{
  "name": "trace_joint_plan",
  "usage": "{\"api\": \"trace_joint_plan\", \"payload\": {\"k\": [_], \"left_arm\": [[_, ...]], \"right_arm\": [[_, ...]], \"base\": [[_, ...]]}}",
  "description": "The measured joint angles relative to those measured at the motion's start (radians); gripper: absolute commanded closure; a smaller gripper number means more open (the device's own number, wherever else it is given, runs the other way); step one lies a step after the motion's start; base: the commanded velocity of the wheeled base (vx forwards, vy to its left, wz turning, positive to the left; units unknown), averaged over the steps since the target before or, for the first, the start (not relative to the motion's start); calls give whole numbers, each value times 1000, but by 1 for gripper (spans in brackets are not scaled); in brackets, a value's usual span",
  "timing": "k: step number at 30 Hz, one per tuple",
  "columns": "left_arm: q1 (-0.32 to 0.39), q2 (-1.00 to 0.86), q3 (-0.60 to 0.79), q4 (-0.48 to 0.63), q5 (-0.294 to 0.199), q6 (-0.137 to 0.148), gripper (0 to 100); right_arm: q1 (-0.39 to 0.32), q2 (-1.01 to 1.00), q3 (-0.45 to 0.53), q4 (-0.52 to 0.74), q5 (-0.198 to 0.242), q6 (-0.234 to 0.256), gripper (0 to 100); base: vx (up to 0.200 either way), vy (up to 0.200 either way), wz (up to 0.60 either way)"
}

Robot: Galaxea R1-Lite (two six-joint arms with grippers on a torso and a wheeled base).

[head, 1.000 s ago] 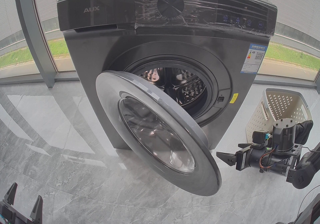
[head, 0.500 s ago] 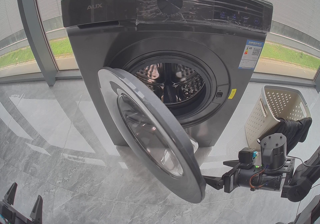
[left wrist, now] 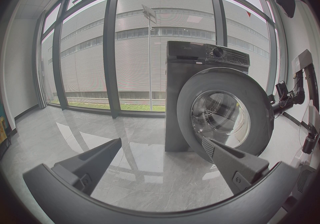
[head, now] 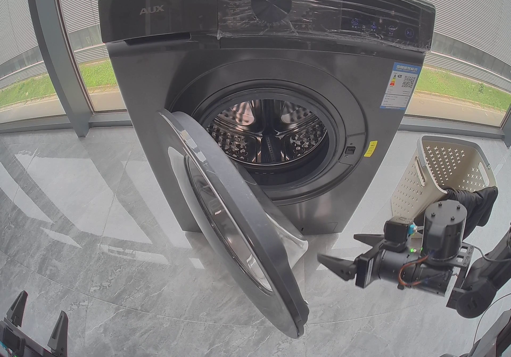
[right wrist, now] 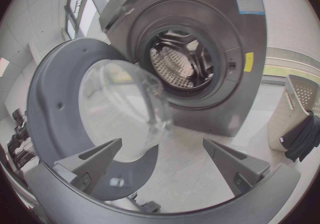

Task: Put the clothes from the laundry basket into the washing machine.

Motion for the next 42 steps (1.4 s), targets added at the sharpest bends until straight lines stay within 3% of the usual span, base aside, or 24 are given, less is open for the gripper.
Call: {"api": "trace_joint_plan", "payload": {"k": [7,15,30,42], "left_arm": [[0,0,0,0,0,0,0],[0,0,0,1,-1,0,0],[0,0,0,0,0,0,0],[0,0,0,1,0,0,0]], "right_arm": [[-119,112,-118,-9,-39,0,0],[-143,260,-198,-90,-44,-1,0],[-1,308,-175,-99,-40,8,0],[19,307,-236,-89,-29,11,0]], "base": [[0,0,0],[0,0,0],[0,0,0],[0,0,0]]}}
